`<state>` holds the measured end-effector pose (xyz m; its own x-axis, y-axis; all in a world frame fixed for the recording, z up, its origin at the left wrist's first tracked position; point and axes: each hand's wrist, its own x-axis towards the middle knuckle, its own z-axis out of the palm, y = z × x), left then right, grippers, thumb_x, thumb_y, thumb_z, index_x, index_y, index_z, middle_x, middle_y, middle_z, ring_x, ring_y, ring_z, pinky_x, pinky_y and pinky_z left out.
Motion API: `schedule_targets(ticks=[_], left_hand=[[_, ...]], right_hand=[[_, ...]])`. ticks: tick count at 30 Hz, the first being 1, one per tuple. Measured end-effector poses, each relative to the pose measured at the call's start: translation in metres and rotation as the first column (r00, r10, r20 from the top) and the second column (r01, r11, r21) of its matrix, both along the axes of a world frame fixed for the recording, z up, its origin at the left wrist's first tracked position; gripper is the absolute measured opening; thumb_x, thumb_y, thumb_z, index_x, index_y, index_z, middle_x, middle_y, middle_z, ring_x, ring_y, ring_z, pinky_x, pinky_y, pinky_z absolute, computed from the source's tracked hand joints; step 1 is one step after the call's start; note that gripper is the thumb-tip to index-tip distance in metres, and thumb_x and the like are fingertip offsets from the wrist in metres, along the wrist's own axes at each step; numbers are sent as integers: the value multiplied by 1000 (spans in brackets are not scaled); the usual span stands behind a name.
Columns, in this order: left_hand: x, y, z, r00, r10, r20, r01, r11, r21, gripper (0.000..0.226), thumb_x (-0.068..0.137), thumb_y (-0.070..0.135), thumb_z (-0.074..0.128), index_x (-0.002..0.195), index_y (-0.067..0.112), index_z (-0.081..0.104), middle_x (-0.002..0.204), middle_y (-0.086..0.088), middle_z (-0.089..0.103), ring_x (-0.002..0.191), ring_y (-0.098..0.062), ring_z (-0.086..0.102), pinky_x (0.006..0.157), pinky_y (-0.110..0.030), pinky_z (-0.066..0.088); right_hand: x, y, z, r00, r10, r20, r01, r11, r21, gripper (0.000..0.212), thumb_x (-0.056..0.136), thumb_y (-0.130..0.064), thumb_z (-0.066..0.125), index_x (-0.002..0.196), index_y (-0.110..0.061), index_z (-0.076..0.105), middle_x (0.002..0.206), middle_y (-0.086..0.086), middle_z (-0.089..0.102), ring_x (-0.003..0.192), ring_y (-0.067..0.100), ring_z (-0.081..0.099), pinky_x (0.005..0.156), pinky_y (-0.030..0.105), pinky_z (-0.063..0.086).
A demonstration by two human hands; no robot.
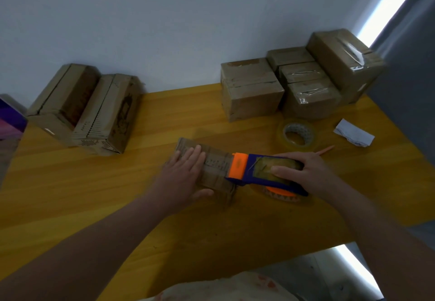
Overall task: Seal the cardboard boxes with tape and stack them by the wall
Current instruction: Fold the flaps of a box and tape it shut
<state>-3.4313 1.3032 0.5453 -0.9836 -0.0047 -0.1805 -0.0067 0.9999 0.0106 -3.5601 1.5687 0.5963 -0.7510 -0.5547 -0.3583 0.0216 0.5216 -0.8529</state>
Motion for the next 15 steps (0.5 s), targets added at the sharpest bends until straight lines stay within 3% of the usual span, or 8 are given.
schedule_targets(ticks=[4, 9, 10, 13, 15], left_hand=[[-15, 31, -1, 998, -35, 51, 35, 999, 15, 99, 83, 75, 23, 150, 12, -14, 156, -5, -22, 144, -16, -19, 112, -33, -15], [-21, 45, -8, 999, -44, 10, 45, 999, -8, 104, 78, 81, 18, 149, 13, -14, 152, -4, -23, 144, -17, -17, 114, -36, -12], [-21, 45, -11, 999, -47, -28, 47, 999, -5, 101, 81, 80, 19, 150, 12, -9, 154, -7, -16, 145, -19, -9, 115, -37, -6], [-21, 43, -15, 998, -56, -33, 56, 998, -20, 88, 86, 72, 29, 146, 7, 34, 151, -13, 34, 138, -25, 37, 110, -43, 24], [-22, 35, -15, 996, -82, -34, 82, 996, -16, 85, 88, 71, 24, 144, 9, 39, 148, -12, 40, 135, -24, 42, 107, -43, 27]], right_hand=[[1, 1, -1, 1000, -24, 7, 24, 1000, -10, 46, 61, -51, 70, 103, -35, 64, 97, -4, 68, 77, 11, 71, 61, 24, 56], [5, 1, -2, 999, -47, 25, 48, 998, -42, 39, 64, -46, 71, 100, -35, 65, 97, -1, 69, 76, 11, 71, 59, 23, 54], [6, 2, -2, 998, -54, 34, 55, 997, -50, 39, 62, -46, 71, 99, -36, 64, 97, -1, 69, 77, 11, 71, 59, 23, 54], [9, 2, -5, 996, -74, 40, 77, 995, -65, 47, 61, -47, 71, 105, -31, 66, 98, -1, 70, 79, 12, 71, 63, 26, 56], [12, -2, -9, 996, -84, 26, 86, 994, -72, 54, 63, -48, 71, 112, -26, 66, 101, 0, 70, 82, 13, 71, 67, 29, 58]])
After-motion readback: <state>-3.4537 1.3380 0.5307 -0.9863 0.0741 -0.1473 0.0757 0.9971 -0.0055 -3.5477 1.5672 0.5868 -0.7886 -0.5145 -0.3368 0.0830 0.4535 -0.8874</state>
